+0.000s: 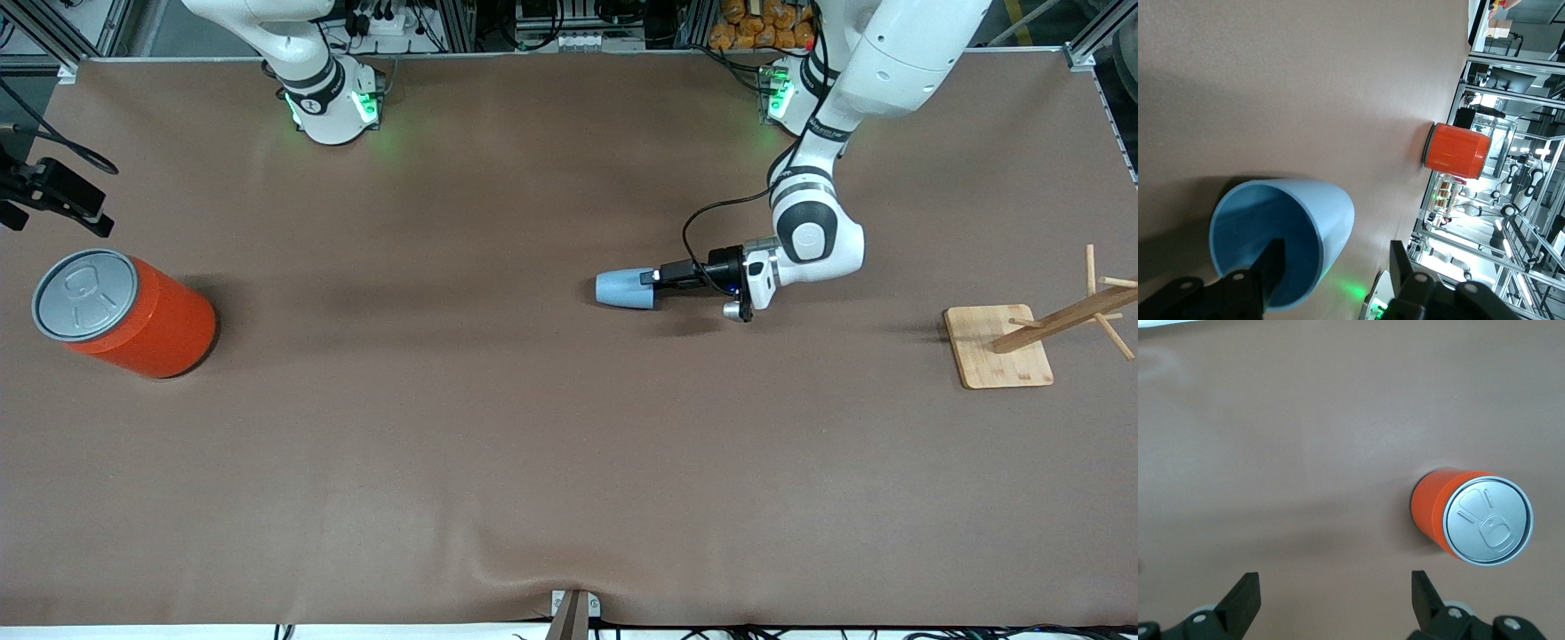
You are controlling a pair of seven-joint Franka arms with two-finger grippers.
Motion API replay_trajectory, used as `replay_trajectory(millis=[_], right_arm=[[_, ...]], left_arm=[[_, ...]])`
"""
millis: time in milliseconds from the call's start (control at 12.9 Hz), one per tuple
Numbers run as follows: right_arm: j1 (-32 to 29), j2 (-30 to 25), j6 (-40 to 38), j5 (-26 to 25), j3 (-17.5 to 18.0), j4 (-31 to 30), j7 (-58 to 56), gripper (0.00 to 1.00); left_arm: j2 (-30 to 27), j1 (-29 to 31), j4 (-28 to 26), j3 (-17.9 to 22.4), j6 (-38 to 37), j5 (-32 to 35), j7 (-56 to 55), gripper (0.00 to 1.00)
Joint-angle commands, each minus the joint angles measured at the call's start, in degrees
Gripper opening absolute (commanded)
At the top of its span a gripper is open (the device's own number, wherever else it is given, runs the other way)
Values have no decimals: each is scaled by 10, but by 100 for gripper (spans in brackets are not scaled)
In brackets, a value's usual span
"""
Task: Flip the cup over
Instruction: 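Carry the blue cup with the left gripper toward the wooden stand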
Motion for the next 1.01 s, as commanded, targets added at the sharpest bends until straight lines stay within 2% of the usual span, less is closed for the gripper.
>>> replay_trajectory(millis=[0, 155, 310, 543, 698, 930], right_arm=[[0, 7, -20, -6, 1, 17, -14, 100], [0, 7, -36, -3, 2, 17, -13, 100], [2, 7, -38, 0, 2, 17, -11, 100], [1, 6, -40, 0, 2, 17, -12, 100], [1, 6, -43, 0, 1, 17, -12, 100], [0, 6, -45, 0, 2, 17, -11, 100]], left_arm=[[8, -12, 7, 0, 13, -22, 11, 59], [13, -15, 8, 0, 23, -23, 11, 46], [17, -19, 11, 0, 24, -24, 11, 40], [16, -19, 11, 0, 25, -31, 9, 18], [11, -17, 12, 0, 32, -31, 2, 0], [-9, -10, 19, 1, 33, -30, -35, 0]])
